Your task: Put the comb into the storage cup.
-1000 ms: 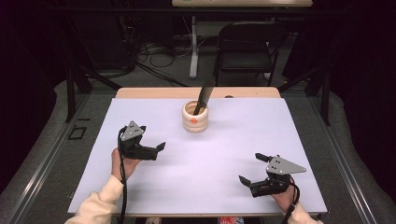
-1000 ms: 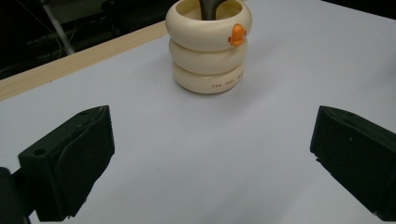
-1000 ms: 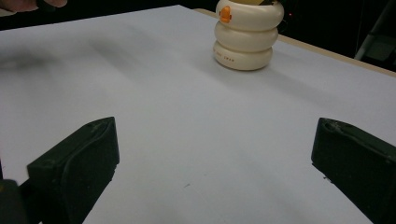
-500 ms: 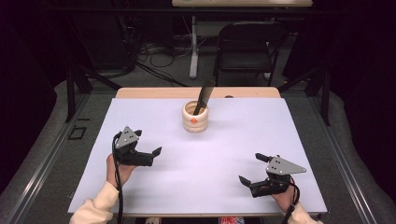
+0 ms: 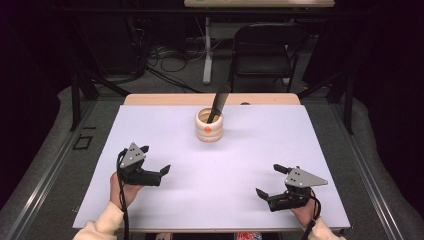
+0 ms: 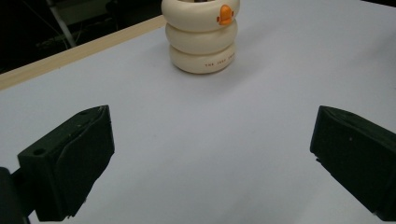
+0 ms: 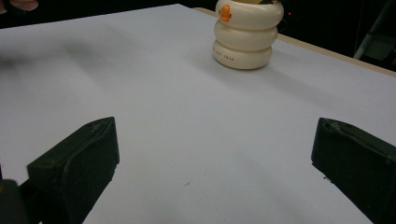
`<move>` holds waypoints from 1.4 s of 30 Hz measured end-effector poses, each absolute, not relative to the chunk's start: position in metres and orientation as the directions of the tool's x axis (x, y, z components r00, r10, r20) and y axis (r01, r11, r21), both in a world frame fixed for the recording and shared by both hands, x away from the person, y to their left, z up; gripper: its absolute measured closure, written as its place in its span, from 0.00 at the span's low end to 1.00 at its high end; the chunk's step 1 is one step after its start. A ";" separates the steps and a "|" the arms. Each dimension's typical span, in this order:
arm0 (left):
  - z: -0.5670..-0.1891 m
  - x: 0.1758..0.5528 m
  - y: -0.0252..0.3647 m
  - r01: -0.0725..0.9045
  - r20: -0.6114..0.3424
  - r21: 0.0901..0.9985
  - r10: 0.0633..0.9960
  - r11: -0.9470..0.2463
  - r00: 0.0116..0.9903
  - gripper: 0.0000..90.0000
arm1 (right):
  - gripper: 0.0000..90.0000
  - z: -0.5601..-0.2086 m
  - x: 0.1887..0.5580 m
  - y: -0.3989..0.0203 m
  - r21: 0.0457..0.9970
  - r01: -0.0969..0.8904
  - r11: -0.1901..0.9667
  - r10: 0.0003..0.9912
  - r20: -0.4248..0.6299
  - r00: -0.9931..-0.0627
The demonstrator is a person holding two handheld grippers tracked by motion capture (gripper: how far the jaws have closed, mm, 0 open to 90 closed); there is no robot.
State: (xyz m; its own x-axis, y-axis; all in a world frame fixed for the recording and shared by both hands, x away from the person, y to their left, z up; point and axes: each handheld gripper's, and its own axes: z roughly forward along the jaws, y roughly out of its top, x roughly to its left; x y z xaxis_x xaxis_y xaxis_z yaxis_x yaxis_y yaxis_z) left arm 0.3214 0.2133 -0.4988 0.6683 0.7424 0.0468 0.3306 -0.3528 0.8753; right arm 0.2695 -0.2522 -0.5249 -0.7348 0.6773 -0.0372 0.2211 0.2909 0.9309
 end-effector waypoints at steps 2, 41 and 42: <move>-0.500 0.319 0.214 0.331 0.045 0.876 0.744 -0.349 0.667 0.00 | 0.00 -0.525 0.269 -0.252 0.931 0.221 0.291 0.677 -0.037 -0.735; -0.516 0.277 0.231 0.318 0.048 0.888 0.756 -0.331 0.653 0.00 | 0.00 -0.525 0.270 -0.252 0.930 0.225 0.291 0.677 -0.034 -0.735; -0.517 0.276 0.232 0.321 0.044 0.888 0.757 -0.328 0.652 0.00 | 0.00 -0.525 0.270 -0.252 0.929 0.225 0.292 0.677 -0.035 -0.735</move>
State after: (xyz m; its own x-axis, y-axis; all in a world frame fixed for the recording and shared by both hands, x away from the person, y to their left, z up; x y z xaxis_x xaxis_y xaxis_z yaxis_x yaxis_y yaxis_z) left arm 0.2758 0.2316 -0.5168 0.6522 0.7567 0.0441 0.3208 -0.3282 0.8885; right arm 0.2698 -0.2519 -0.5255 -0.7348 0.6774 -0.0351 0.2250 0.2923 0.9295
